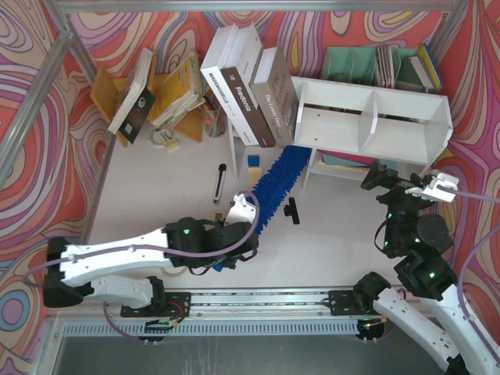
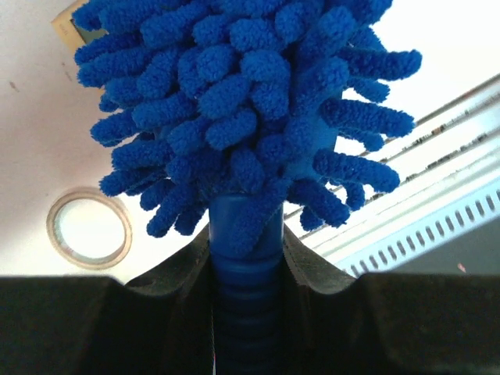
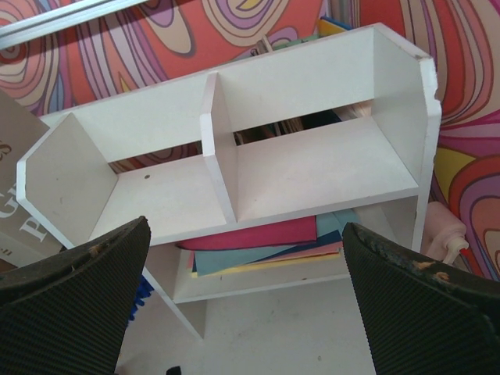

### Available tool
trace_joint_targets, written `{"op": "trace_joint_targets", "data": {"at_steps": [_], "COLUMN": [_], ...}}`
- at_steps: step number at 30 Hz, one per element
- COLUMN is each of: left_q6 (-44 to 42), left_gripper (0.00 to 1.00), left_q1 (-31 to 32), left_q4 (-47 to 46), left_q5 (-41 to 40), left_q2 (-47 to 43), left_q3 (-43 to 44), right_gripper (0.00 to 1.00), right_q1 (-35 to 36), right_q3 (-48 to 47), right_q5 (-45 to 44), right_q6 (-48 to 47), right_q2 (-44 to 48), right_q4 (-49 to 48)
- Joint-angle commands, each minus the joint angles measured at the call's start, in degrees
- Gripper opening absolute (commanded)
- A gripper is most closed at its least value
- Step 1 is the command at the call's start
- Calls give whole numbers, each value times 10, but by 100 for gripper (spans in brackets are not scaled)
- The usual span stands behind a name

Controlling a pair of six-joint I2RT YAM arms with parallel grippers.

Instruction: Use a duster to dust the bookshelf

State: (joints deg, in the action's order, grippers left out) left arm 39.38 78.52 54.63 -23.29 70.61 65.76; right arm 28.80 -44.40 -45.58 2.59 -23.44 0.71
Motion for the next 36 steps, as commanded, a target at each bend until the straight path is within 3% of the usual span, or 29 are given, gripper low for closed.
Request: {"op": "trace_joint_targets", "data": {"at_steps": [1, 6, 12, 18, 25, 36], "left_q6": [-20, -10, -2, -40, -125, -190], "left_gripper": [0, 0, 0, 0, 0, 0], "left_q1": [30, 69, 136, 170, 176, 172], "left_q4": [93, 178, 202, 151, 82, -30], "left_q5": [-8, -18, -14, -51, -13, -211], "left_q2": [-57, -92, -119, -144, -146, -149], "left_q3": [51, 83, 97, 107, 133, 154], "right_gripper": [99, 99, 99, 99, 99, 99], "right_q1": [-2, -2, -2, -3, -2, -2], "right_q3": [-21, -50, -77, -101, -113, -155], "right_q5": [-7, -6, -5, -4, -12, -26], "right_q6": [9, 28, 37, 41, 33, 45], "right_q2": [-24, -48, -62, -74, -78, -94], "right_q4": [-1, 25, 38, 45, 45, 74]}}
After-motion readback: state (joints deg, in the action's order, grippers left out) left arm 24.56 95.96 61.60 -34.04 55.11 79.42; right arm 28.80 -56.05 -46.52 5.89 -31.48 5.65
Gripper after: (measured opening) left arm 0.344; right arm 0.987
